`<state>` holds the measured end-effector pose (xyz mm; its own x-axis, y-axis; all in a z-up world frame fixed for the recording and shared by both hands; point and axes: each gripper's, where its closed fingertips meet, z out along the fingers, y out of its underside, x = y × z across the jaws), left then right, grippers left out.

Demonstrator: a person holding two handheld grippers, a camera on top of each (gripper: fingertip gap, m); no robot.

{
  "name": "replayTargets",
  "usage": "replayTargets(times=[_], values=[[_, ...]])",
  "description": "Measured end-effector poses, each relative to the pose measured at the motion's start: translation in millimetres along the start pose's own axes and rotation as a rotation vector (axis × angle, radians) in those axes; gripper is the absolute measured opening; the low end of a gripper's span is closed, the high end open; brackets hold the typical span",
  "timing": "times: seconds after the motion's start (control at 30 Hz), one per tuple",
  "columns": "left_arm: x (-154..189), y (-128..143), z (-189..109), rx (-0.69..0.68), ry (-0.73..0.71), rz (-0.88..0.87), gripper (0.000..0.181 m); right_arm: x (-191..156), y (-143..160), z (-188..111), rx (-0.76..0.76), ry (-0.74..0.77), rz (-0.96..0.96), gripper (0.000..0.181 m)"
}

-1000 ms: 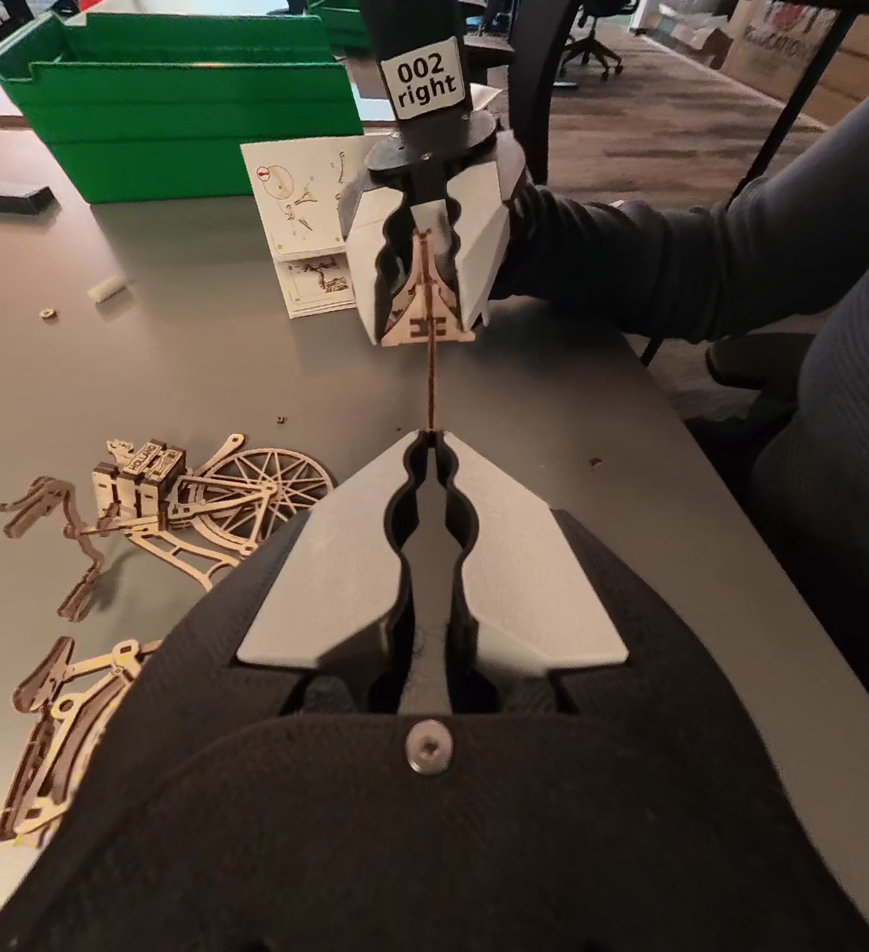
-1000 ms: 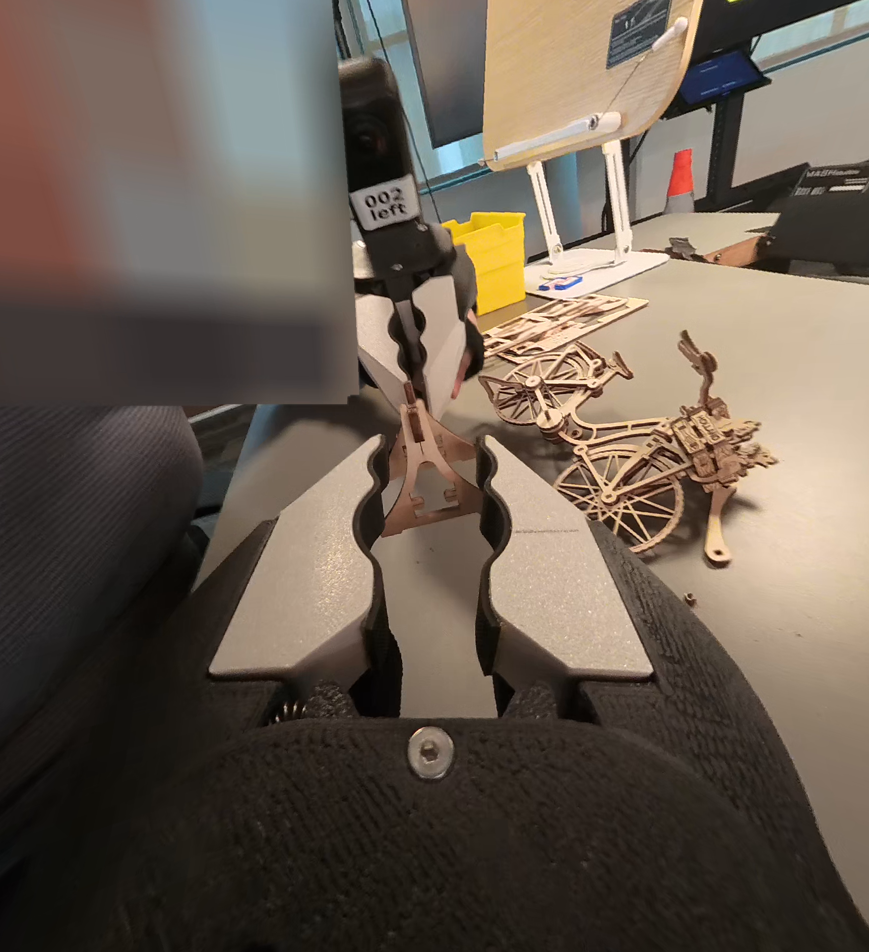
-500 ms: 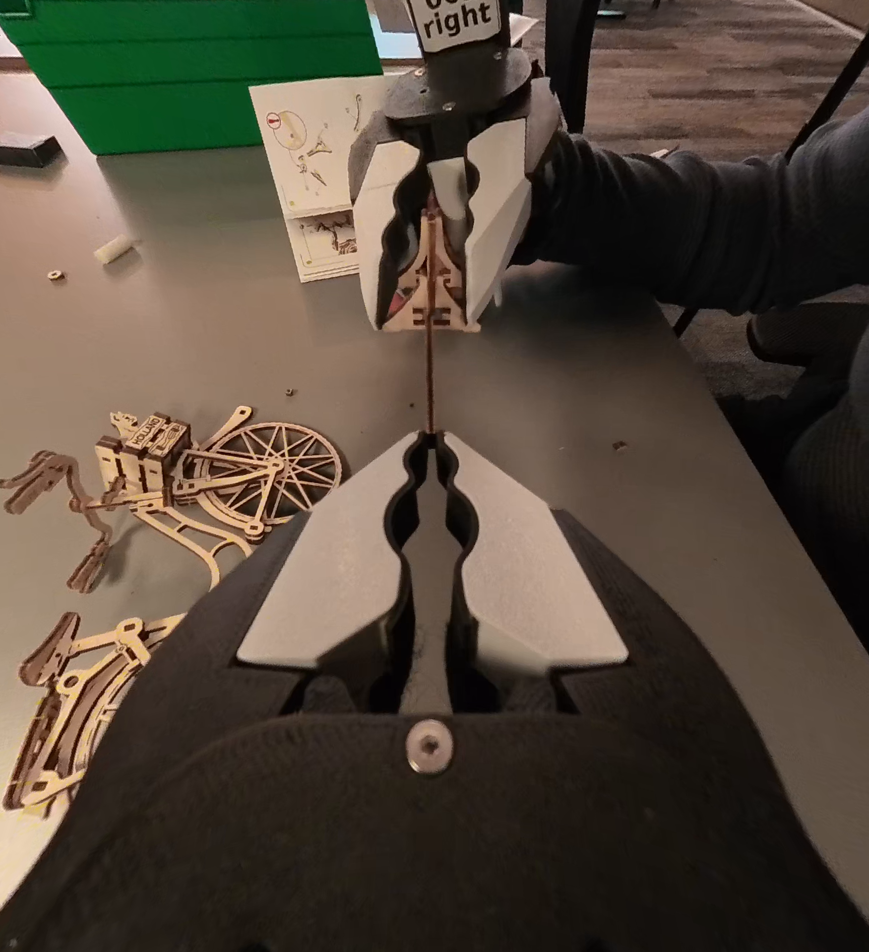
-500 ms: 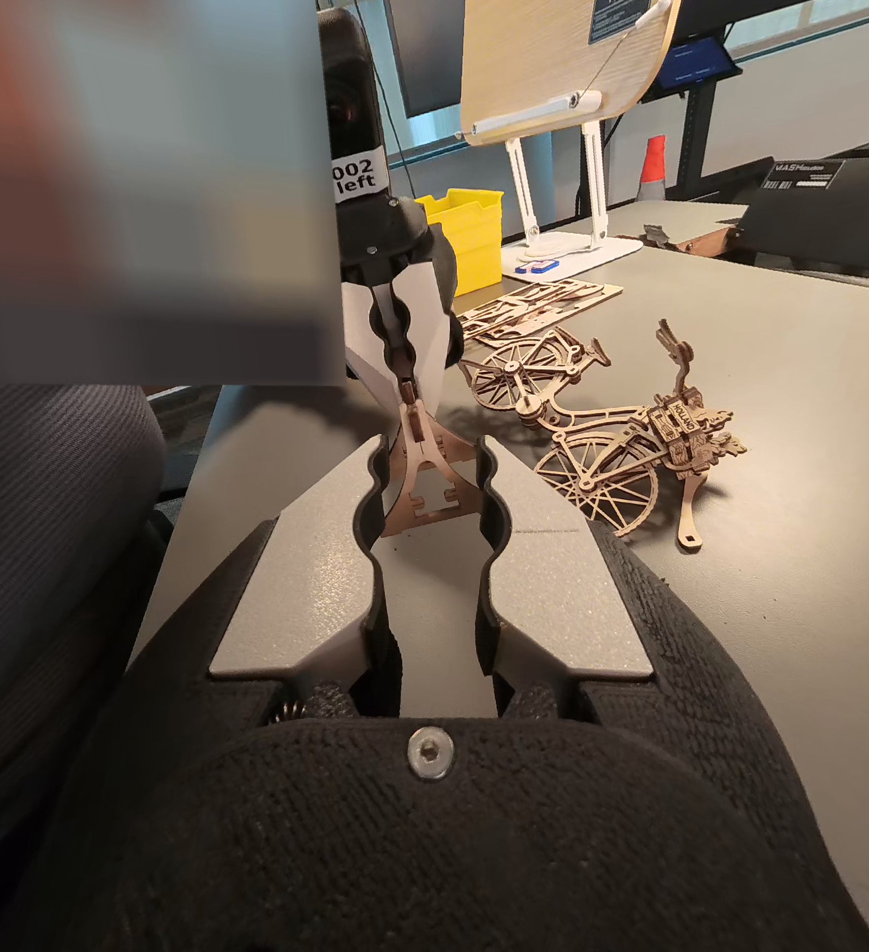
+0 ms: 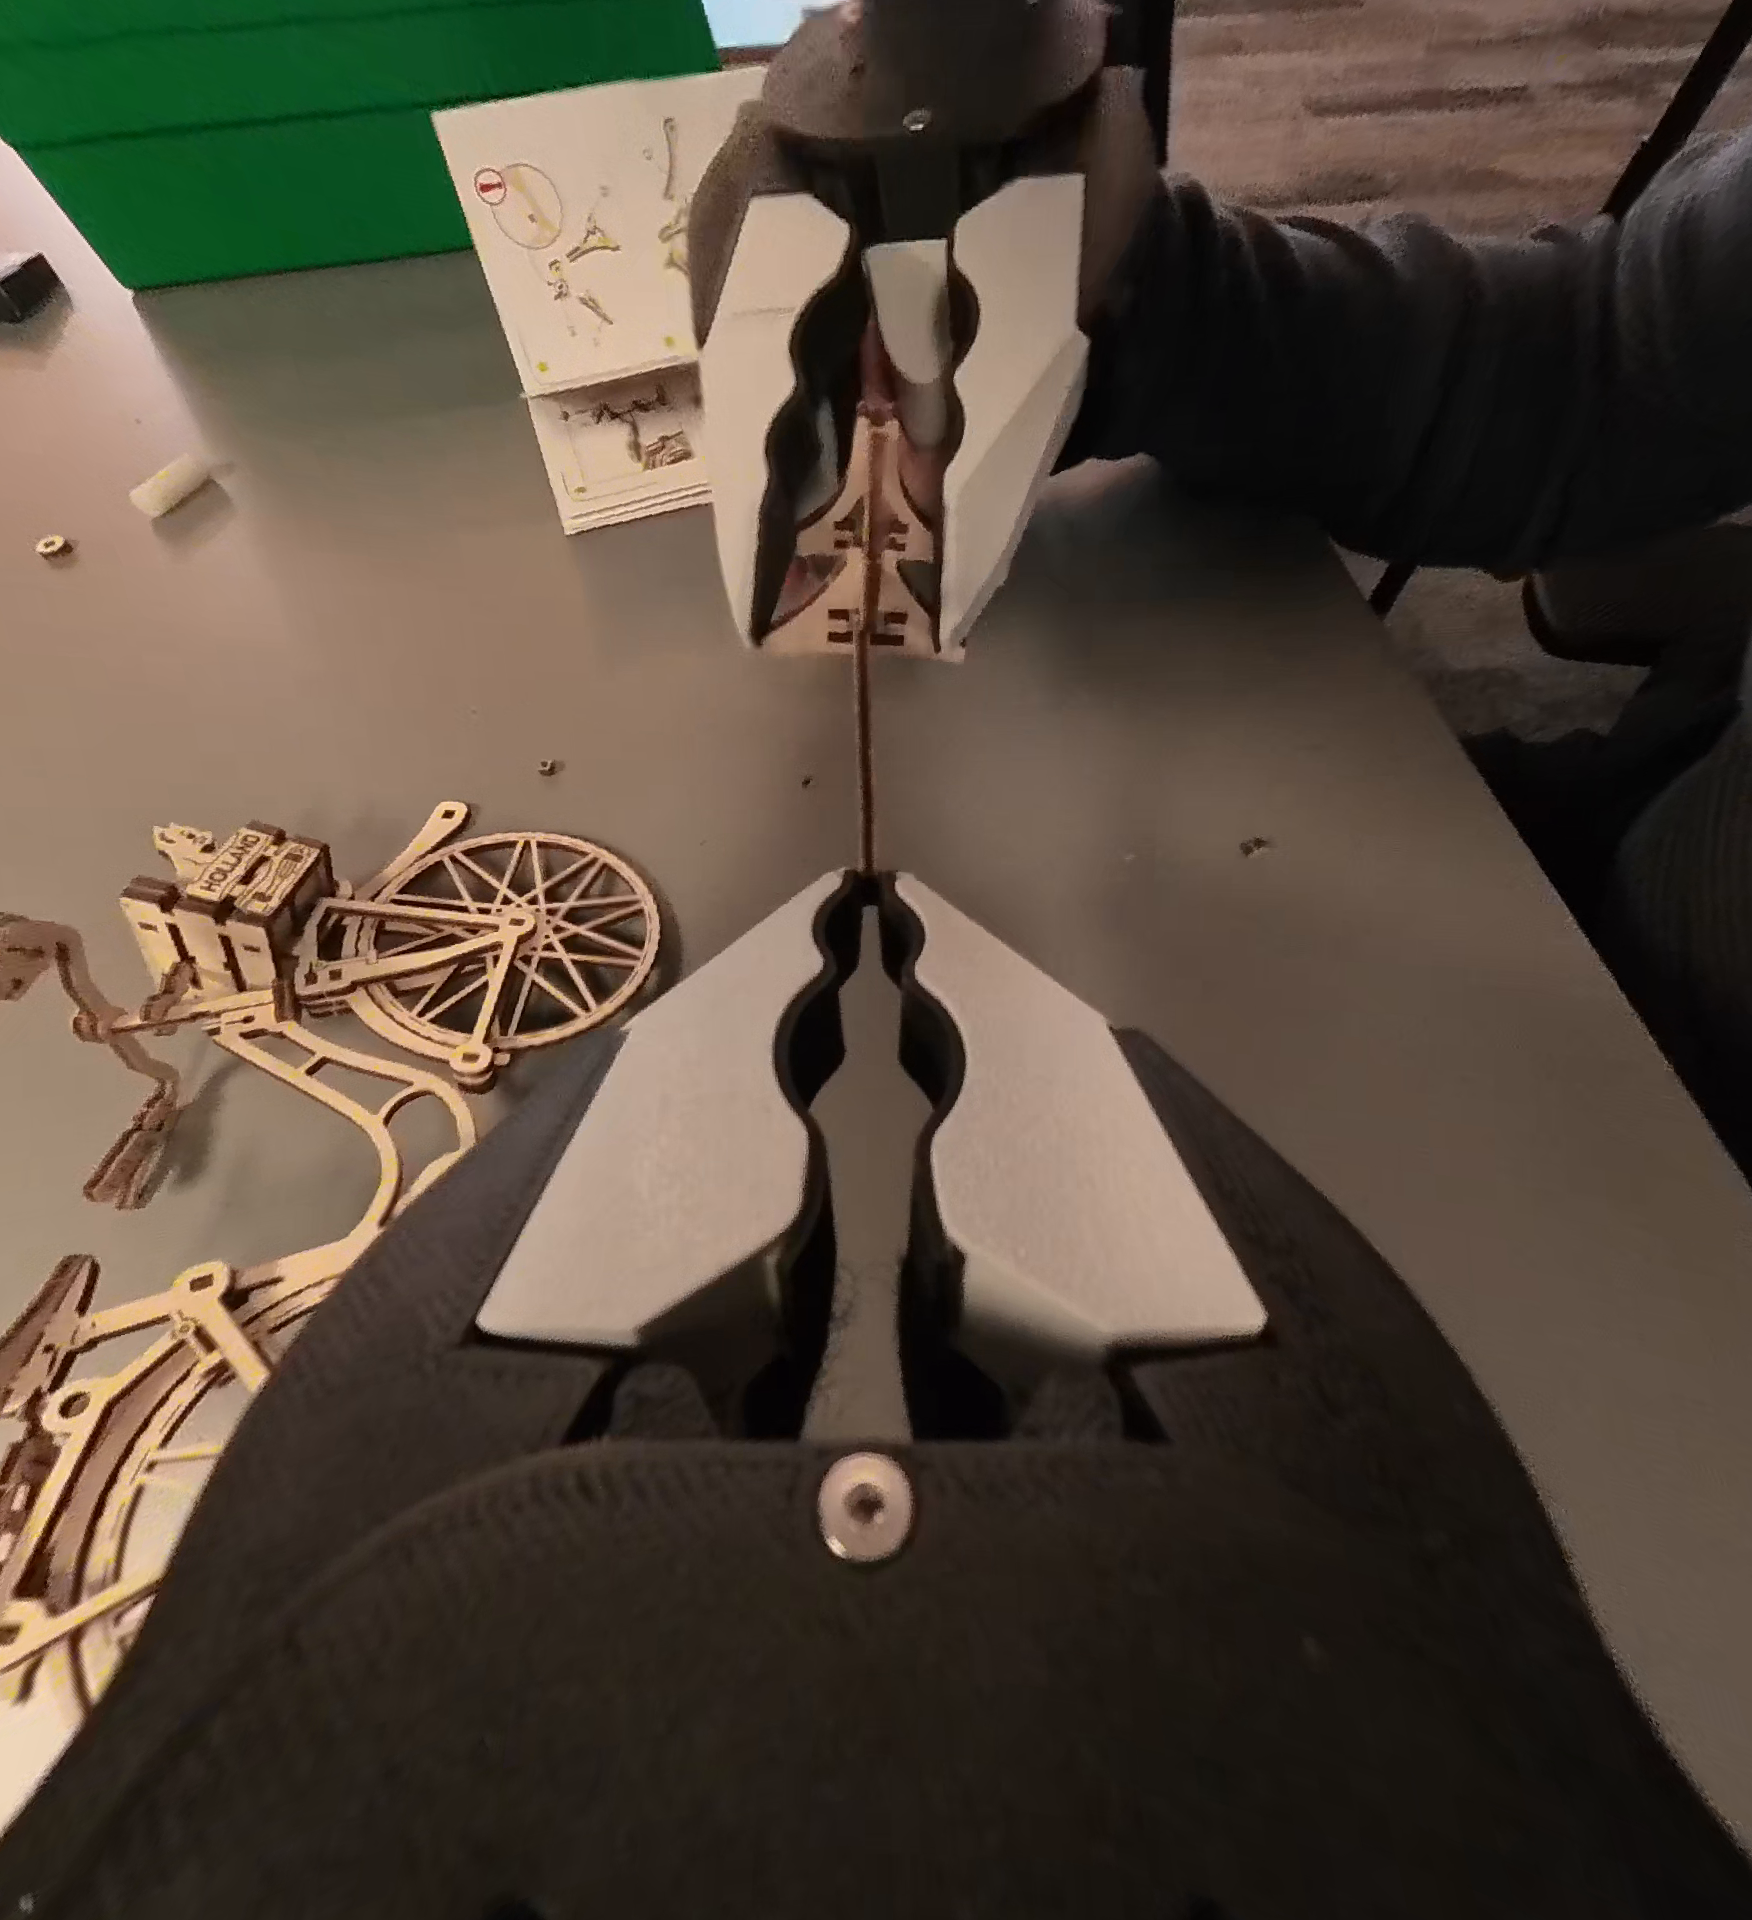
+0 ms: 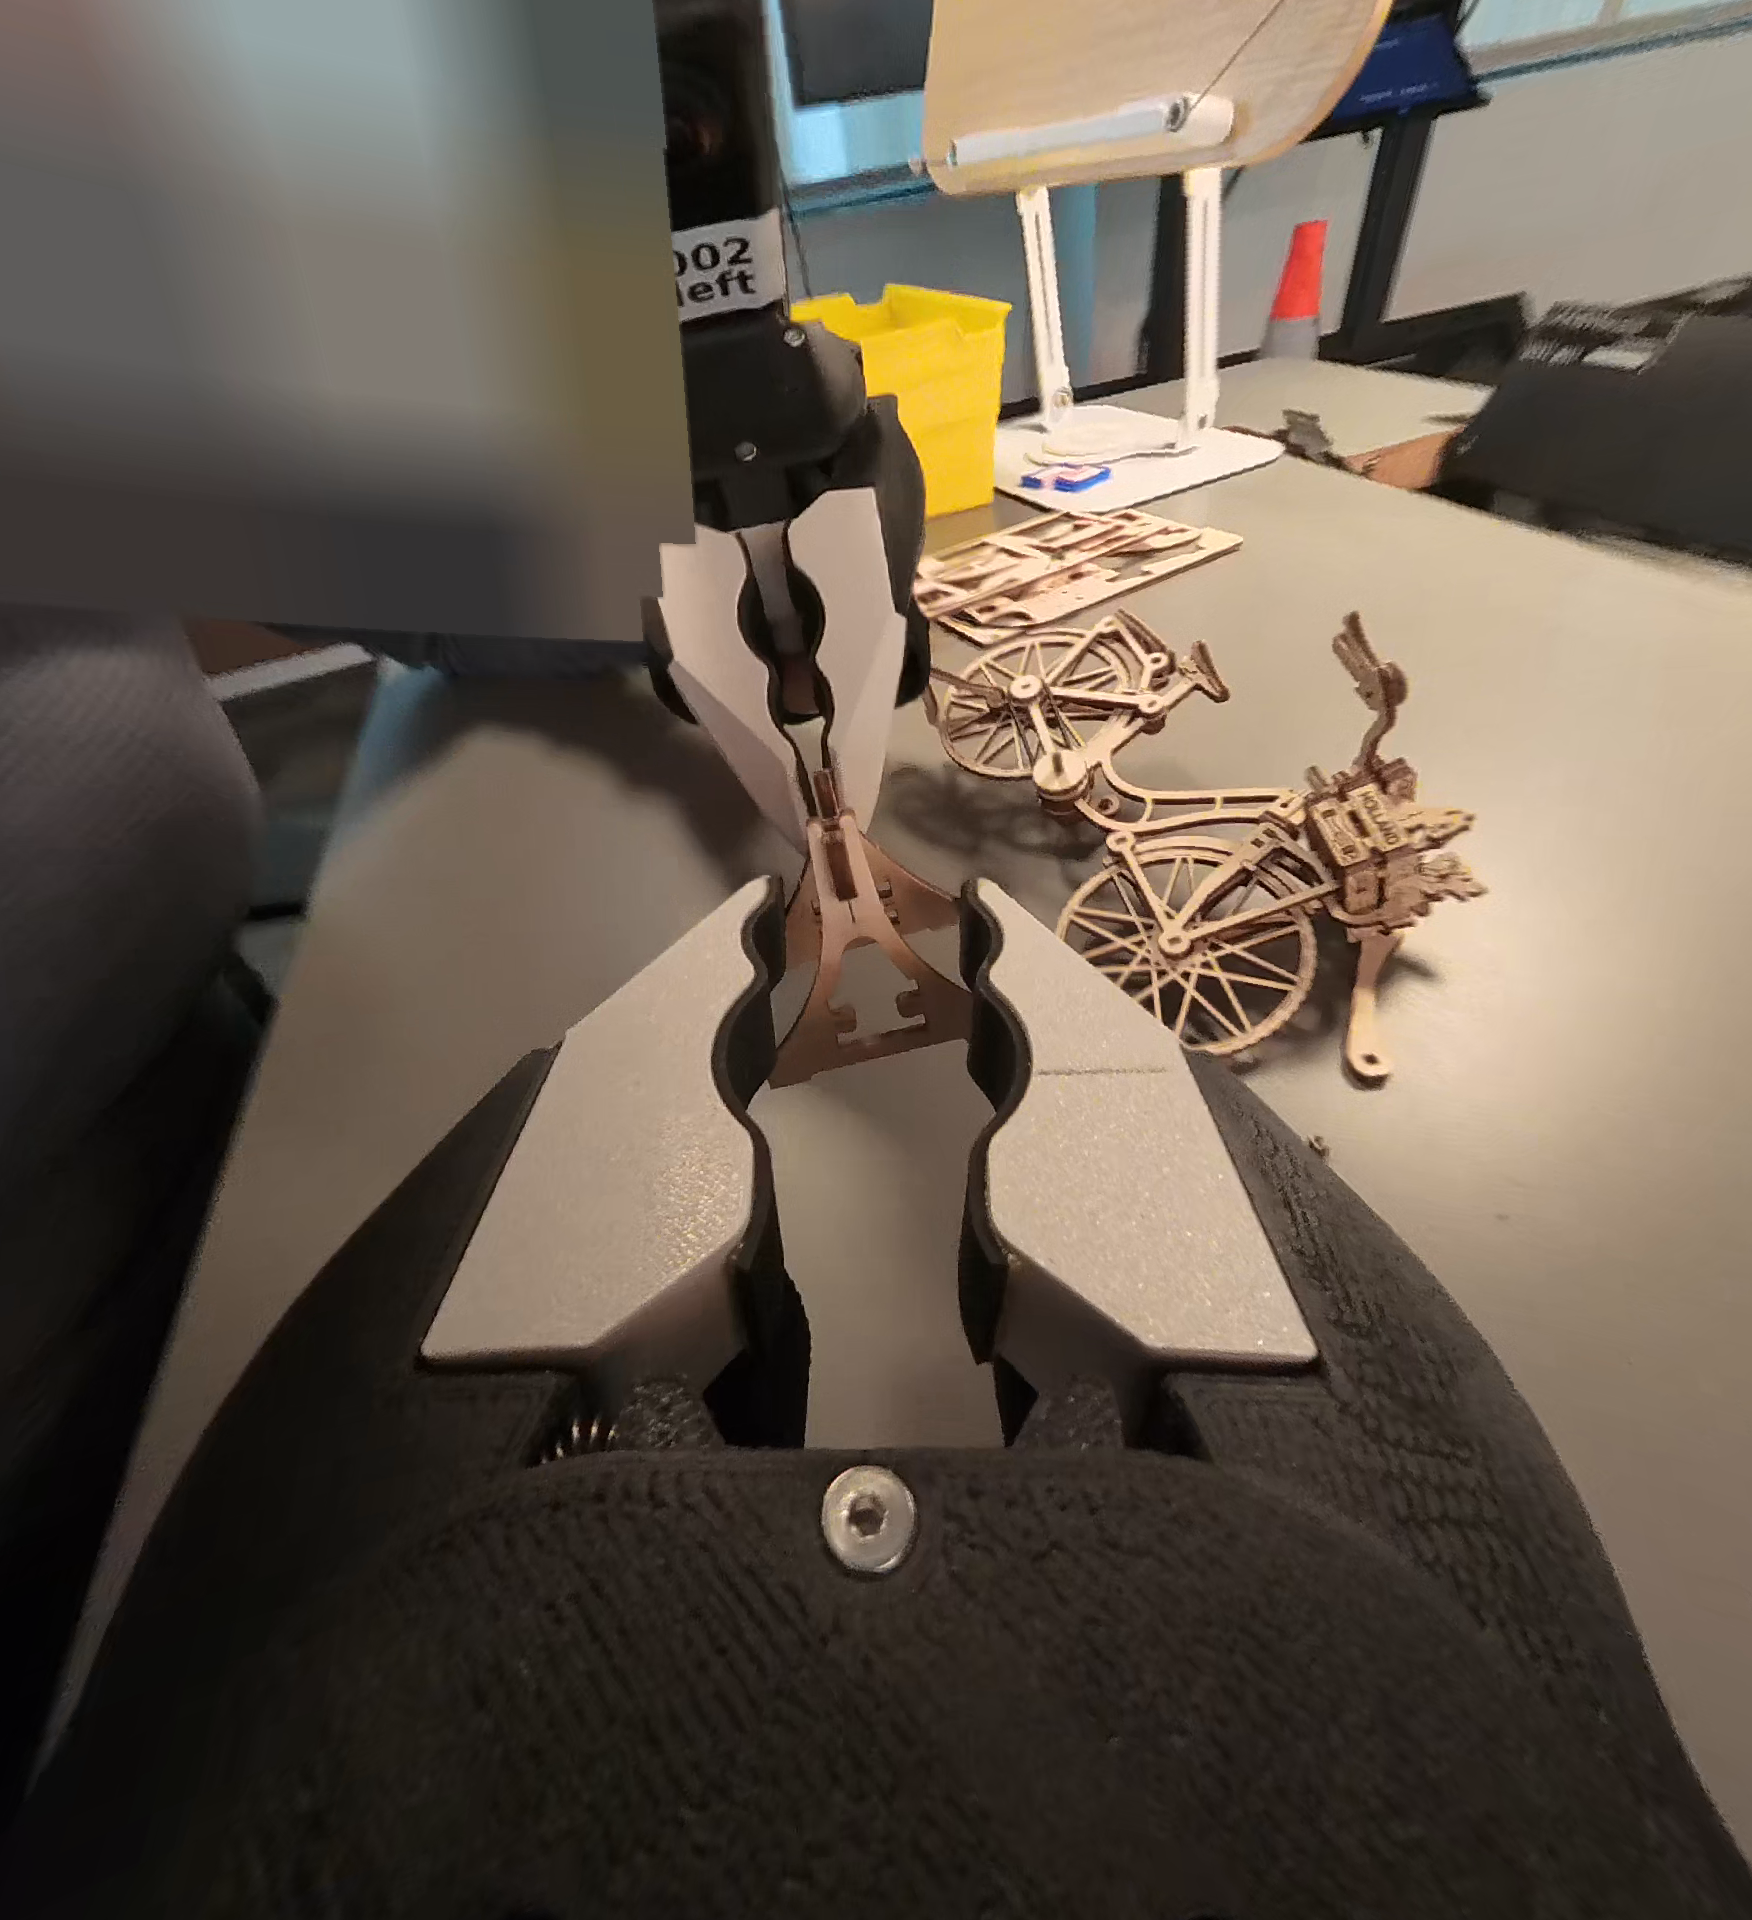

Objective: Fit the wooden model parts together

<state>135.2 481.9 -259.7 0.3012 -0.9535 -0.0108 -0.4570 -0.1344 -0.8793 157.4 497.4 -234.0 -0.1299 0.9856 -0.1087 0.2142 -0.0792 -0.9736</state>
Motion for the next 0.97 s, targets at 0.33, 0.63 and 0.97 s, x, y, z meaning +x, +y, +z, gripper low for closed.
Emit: replayTargets(times=[0.33, 0.63, 0.97], values=[[18, -6, 14, 0.025, -0.048, 0.083, 0.002, -17, 3, -17, 0.015, 0.160, -0.191, 0.031], [30, -8, 34, -0.023, -0.027, 0.083, 0.002, -28, 4, -31, 0.040, 0.126, -0.152, 0.031], [29, -15, 58, -0.014, 0.003, 0.065, 0.002, -24, 7, -49, 0.038, 0.136, -0.135, 0.031]])
